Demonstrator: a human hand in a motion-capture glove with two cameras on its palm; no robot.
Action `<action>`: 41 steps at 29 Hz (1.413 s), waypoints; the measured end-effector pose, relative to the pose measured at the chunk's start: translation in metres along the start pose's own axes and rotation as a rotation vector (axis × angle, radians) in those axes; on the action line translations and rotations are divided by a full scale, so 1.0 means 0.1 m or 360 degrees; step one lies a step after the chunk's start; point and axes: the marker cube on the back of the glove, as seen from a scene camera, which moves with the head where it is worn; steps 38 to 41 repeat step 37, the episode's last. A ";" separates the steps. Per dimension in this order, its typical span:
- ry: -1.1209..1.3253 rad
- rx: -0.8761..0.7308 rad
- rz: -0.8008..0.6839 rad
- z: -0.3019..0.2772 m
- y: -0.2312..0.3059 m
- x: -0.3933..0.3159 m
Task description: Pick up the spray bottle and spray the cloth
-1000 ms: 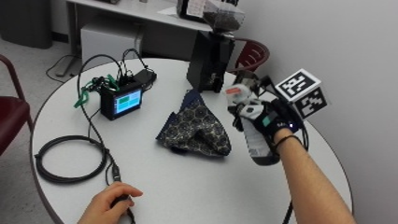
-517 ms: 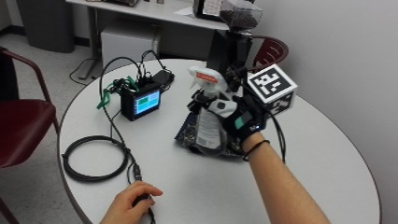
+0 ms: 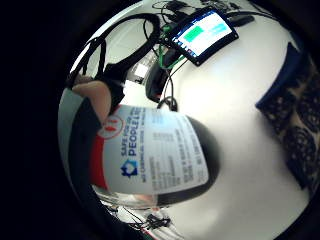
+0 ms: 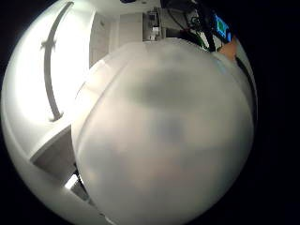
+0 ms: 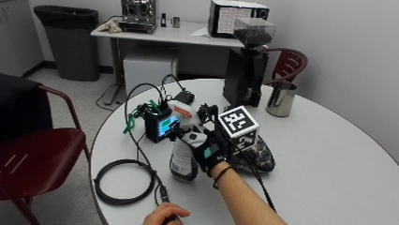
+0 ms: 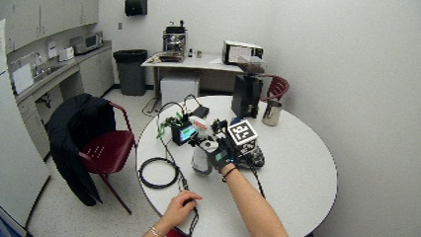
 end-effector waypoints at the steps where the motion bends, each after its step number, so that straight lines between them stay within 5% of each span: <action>1: -0.0010 -0.0006 0.0011 0.02 0.00 0.04; 17: 0.0069 -0.0084 0.0075 -0.04 0.14 0.07; 26: 0.0721 -0.0004 -0.0010 -1.02 1.19 0.05; 32: 0.1127 0.0130 0.0135 -1.56 1.98 0.18; 41: 0.1249 0.0173 0.0201 -1.68 2.21 0.07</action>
